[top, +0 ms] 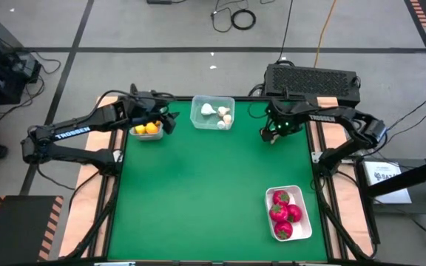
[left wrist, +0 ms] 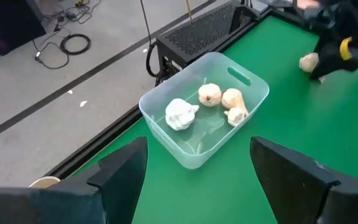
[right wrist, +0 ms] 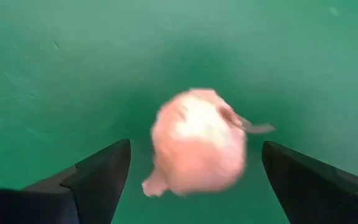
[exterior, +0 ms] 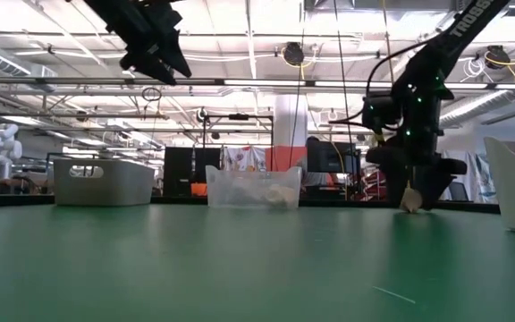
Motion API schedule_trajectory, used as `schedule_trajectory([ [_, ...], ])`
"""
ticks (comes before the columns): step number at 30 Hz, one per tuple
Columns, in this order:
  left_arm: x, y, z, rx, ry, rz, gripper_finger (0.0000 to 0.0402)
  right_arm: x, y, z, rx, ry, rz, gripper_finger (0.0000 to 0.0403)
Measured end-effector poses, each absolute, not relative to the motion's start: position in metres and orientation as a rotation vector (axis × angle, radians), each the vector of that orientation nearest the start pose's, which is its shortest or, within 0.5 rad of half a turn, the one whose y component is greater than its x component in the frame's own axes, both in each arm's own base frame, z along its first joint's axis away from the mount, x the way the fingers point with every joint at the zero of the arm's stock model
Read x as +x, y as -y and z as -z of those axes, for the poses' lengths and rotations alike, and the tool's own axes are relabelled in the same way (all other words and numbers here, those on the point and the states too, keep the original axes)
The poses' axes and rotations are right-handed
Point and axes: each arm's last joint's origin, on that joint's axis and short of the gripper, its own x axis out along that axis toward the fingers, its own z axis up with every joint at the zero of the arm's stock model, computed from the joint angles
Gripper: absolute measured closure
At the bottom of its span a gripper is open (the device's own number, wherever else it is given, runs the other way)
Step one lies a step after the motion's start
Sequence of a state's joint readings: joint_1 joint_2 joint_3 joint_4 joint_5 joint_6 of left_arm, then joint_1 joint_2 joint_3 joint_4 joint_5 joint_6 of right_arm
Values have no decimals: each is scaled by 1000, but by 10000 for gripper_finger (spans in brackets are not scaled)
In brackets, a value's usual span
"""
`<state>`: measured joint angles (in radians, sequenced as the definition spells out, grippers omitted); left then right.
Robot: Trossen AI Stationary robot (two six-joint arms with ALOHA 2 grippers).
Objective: Sort produce into baskets
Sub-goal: Put the garlic into the transparent bin
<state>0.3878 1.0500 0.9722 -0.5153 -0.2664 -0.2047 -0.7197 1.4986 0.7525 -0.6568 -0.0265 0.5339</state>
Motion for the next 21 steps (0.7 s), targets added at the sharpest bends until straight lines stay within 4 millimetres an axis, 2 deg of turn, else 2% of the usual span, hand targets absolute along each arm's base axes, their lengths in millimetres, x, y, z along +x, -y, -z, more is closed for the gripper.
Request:
schedule_trajectory([
  [8, 201, -90, -325, -225, -474, -694, 111, 182, 154, -144, 959, -1114, 948, 51],
  [11, 201, -90, -325, -224, -469, -696, 111, 183, 153, -144, 956, -1111, 946, 62],
  [21, 201, -90, -325, -224, -472, -696, 111, 183, 153, -145, 983, -1099, 945, 191],
])
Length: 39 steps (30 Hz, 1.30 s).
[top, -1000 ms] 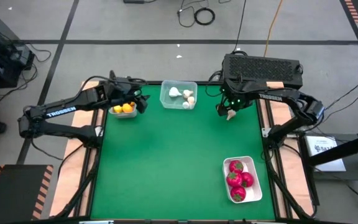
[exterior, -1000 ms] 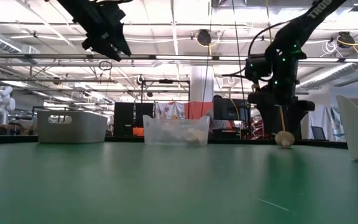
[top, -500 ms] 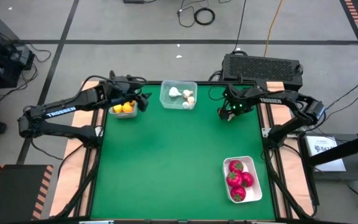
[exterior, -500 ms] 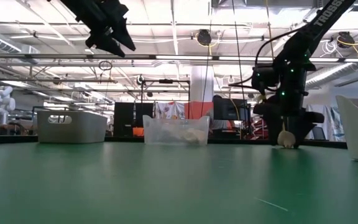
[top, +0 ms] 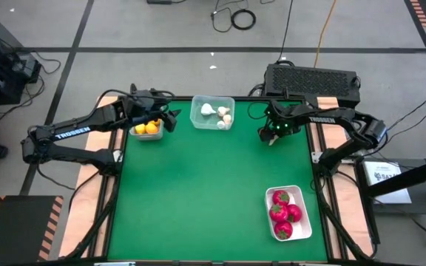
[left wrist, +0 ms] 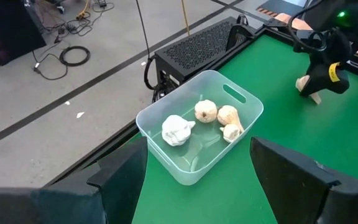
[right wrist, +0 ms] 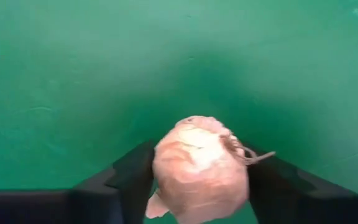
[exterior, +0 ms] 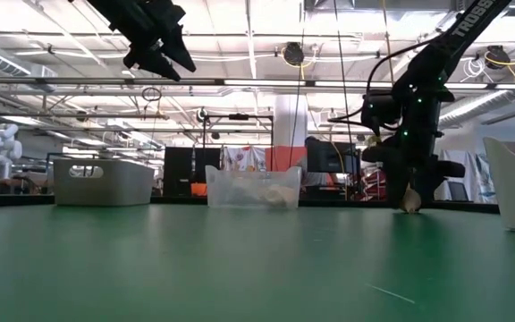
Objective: Sort produce into baskets
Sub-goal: Put the garlic into the transparent bin
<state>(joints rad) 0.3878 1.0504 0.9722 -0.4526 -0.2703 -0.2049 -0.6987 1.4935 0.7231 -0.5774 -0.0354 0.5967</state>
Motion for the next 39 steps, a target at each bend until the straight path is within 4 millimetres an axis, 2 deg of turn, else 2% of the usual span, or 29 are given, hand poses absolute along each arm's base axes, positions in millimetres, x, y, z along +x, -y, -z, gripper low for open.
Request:
schedule_trajectory([
  [4, 201, -90, -325, -224, -473, -695, 111, 183, 152, -152, 1008, -1059, 924, 240],
  [7, 201, -90, -325, -221, -473, -695, 111, 185, 152, -164, 1013, -1009, 892, 260],
  [13, 201, -90, -325, -203, -480, -691, 111, 202, 158, -214, 970, -780, 816, 250],
  [17, 201, -90, -325, -191, -484, -689, 111, 225, 162, -251, 895, -585, 716, 241],
  [21, 201, -90, -325, -189, -486, -689, 111, 250, 165, -274, 840, -466, 639, 239],
  [25, 201, -90, -325, -173, -495, -684, 111, 281, 171, -276, 796, -456, 589, 239],
  [30, 201, -90, -324, -165, -503, -678, 111, 324, 179, -270, 715, -501, 531, 239],
  [36, 201, -89, -324, -172, -503, -651, 111, 368, 191, -250, 692, -557, 506, 239],
  [39, 201, -89, -324, -174, -504, -645, 111, 383, 194, -237, 669, -593, 490, 238],
])
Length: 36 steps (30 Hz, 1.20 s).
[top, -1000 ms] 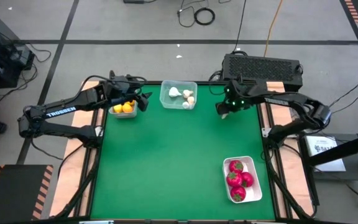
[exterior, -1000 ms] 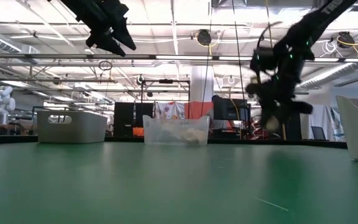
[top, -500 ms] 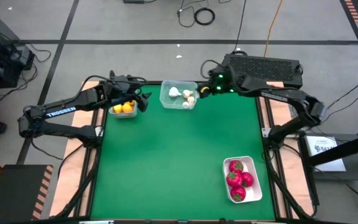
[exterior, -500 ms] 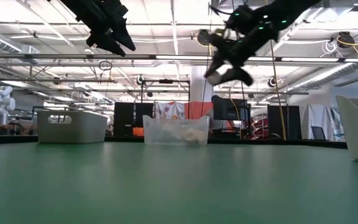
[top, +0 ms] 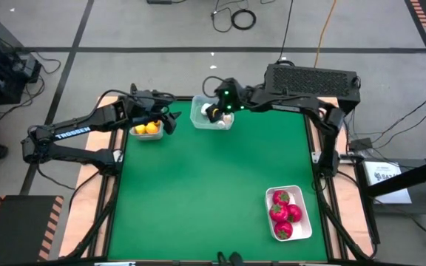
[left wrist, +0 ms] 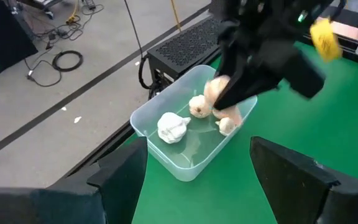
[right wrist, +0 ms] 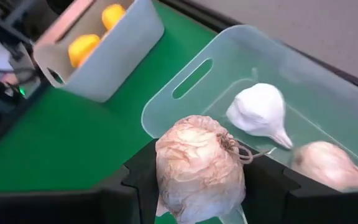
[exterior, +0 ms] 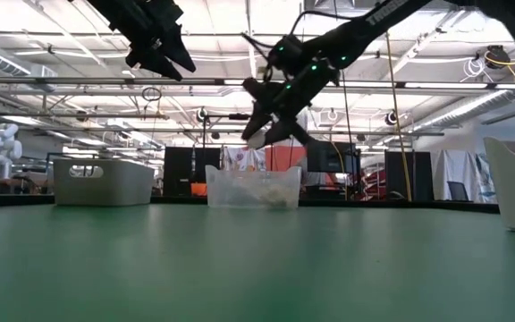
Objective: Sort produce into baskets
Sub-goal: Put the garlic into the transparent bin, then return to Home Position
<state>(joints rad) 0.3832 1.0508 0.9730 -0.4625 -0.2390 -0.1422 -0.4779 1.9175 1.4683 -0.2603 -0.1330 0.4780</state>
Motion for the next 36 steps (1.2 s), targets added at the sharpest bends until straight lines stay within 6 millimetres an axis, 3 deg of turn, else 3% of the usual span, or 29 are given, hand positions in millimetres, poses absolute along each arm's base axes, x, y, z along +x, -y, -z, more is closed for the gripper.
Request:
schedule_trajectory([
  [6, 201, -88, -324, -176, -509, -636, 111, 392, 194, -225, 632, -630, 478, 218],
  [21, 201, -88, -323, -165, -520, -612, 111, 390, 196, -226, 610, -629, 519, 114],
  [28, 202, -87, -323, -168, -519, -599, 111, 381, 188, -251, 621, -612, 403, 104],
  [36, 206, -86, -329, -213, -432, -586, 111, 362, 163, -294, 567, -592, 362, 111],
])
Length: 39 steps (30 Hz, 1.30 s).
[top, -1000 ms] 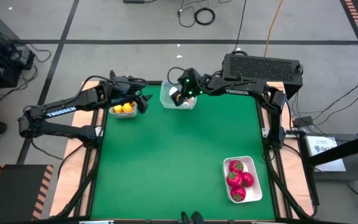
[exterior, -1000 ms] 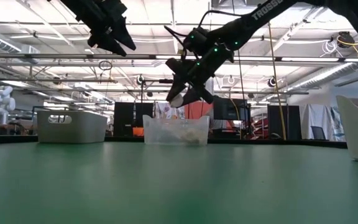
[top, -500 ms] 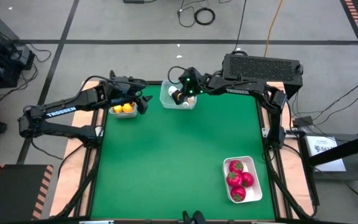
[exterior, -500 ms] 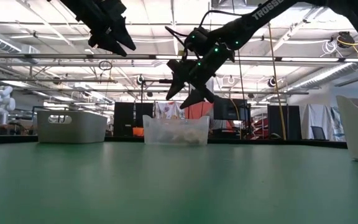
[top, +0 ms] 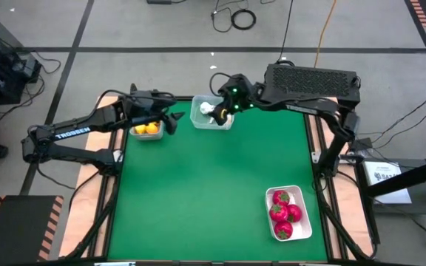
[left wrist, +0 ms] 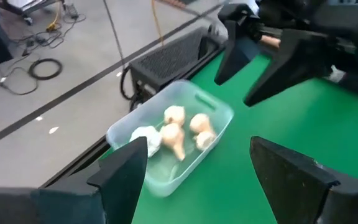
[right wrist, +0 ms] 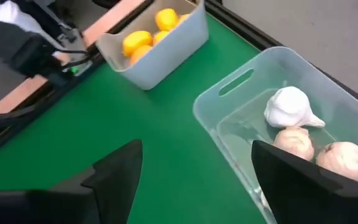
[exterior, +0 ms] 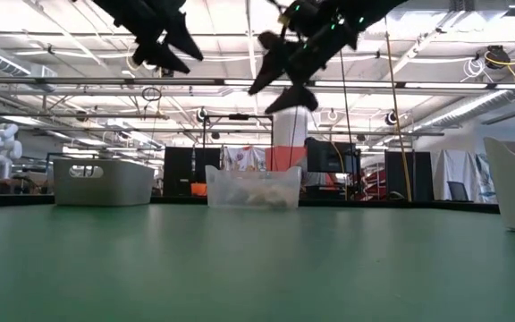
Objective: Sort produce into baskets
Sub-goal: Return to Home Position
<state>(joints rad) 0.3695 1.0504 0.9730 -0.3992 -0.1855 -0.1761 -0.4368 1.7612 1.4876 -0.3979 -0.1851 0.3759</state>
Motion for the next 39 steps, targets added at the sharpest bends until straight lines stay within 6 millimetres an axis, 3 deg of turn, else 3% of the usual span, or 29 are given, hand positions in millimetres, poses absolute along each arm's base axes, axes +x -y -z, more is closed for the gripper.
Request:
schedule_trajectory([
  [10, 219, -72, -349, -348, -179, -514, 111, 321, 103, -358, 439, -585, 311, 117],
  [19, 227, -52, -350, -459, -151, -440, 111, 275, 35, -395, 273, -604, 261, 117],
  [25, 231, -40, -351, -519, -121, -415, 111, 246, 5, -398, 265, -577, 176, 117],
  [31, 233, -27, -356, -492, -73, -384, 111, 215, -12, -395, 311, -489, 117, 117],
  [35, 234, -18, -357, -460, -82, -342, 111, 203, -21, -385, 337, -355, 85, 117],
  [39, 235, -5, -356, -398, -113, -285, 111, 203, -29, -365, 376, -204, 23, 117],
])
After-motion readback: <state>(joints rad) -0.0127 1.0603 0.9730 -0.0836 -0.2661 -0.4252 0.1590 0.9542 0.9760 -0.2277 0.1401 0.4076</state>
